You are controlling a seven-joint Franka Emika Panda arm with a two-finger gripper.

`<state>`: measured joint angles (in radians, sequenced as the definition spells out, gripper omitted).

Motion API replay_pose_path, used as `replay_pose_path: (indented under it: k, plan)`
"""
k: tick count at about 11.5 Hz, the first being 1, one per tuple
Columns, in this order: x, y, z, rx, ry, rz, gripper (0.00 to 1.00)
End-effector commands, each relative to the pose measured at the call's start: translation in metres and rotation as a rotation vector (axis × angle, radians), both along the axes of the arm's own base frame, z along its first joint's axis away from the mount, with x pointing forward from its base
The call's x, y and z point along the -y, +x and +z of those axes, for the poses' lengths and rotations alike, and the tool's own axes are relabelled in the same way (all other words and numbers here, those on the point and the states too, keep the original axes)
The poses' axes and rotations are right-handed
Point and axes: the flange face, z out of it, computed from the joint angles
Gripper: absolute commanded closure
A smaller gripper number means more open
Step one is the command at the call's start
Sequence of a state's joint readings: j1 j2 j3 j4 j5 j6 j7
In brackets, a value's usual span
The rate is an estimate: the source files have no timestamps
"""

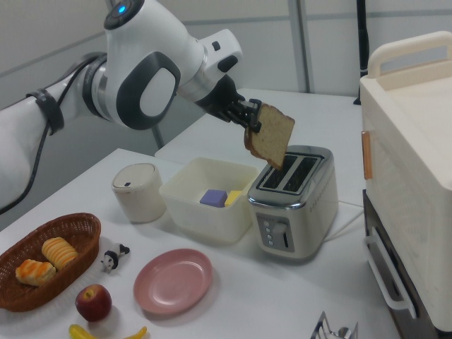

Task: Put the bread in the toaster
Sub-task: 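Carry the bread slice over the toaster and lower it into a slot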

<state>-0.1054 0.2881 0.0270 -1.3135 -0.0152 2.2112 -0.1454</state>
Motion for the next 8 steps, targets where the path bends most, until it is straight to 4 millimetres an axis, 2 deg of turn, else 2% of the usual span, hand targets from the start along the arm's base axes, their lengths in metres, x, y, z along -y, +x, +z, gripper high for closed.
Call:
replay_pose_path:
  k: [1, 2, 3, 4, 8]
  plan:
    - [-0.027, 0.017, -0.023, 0.022, 0.033, 0.005, 0.86]
    - [-0.037, 0.022, -0.036, 0.004, 0.046, -0.003, 0.88]
    - [-0.038, 0.025, -0.045, -0.008, 0.05, -0.004, 0.89]
    - [-0.041, 0.027, -0.048, -0.013, 0.05, 0.0, 0.89]
    - [-0.04, 0.036, -0.074, -0.049, 0.042, 0.003, 0.91]
